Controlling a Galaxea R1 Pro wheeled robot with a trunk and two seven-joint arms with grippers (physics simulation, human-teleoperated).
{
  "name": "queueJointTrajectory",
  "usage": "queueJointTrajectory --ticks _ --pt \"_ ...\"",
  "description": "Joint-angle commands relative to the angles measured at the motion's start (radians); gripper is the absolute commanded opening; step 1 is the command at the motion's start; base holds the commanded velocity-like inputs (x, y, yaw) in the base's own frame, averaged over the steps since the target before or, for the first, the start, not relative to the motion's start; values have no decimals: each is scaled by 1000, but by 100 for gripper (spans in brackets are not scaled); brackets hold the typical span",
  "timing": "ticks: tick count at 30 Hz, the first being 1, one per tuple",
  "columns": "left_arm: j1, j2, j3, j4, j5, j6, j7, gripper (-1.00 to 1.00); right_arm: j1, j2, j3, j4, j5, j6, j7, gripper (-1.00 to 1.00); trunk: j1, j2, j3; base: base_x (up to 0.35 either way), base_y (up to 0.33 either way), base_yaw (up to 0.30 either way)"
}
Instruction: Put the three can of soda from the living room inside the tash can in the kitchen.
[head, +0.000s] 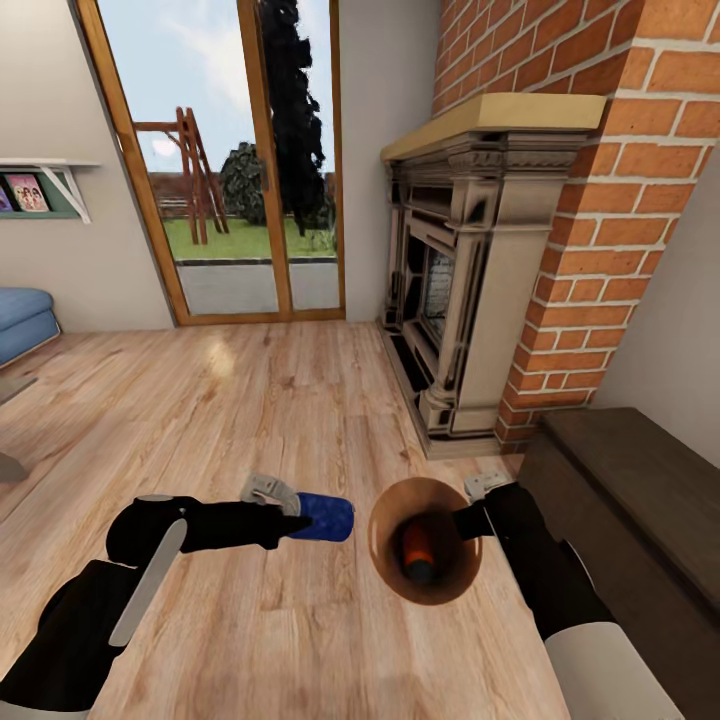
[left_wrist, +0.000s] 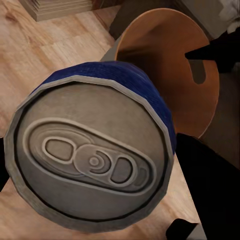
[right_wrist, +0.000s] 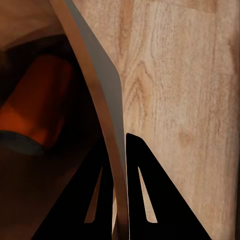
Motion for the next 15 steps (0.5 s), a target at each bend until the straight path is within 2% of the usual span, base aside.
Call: queueJointTrajectory --ticks 1,3,10,15 --pt "0 1 0 0 -1 0 -9 -100 -1 0 0 1 -10 1 6 -100 0 0 0 0 0 0" --pt "0 5 1 0 -1 0 -51 -100 -10 0 0 14 -11 1 6 -100 0 0 0 0 0 0" --pt "4 6 2 0 -1 0 -128 -100 -26 4 2 32 -11 1 5 -100 0 0 0 0 0 0" --pt "5 -12 0 0 -1 0 -139 -100 -35 38 4 35 -11 1 -30 -100 0 0 0 0 0 0"
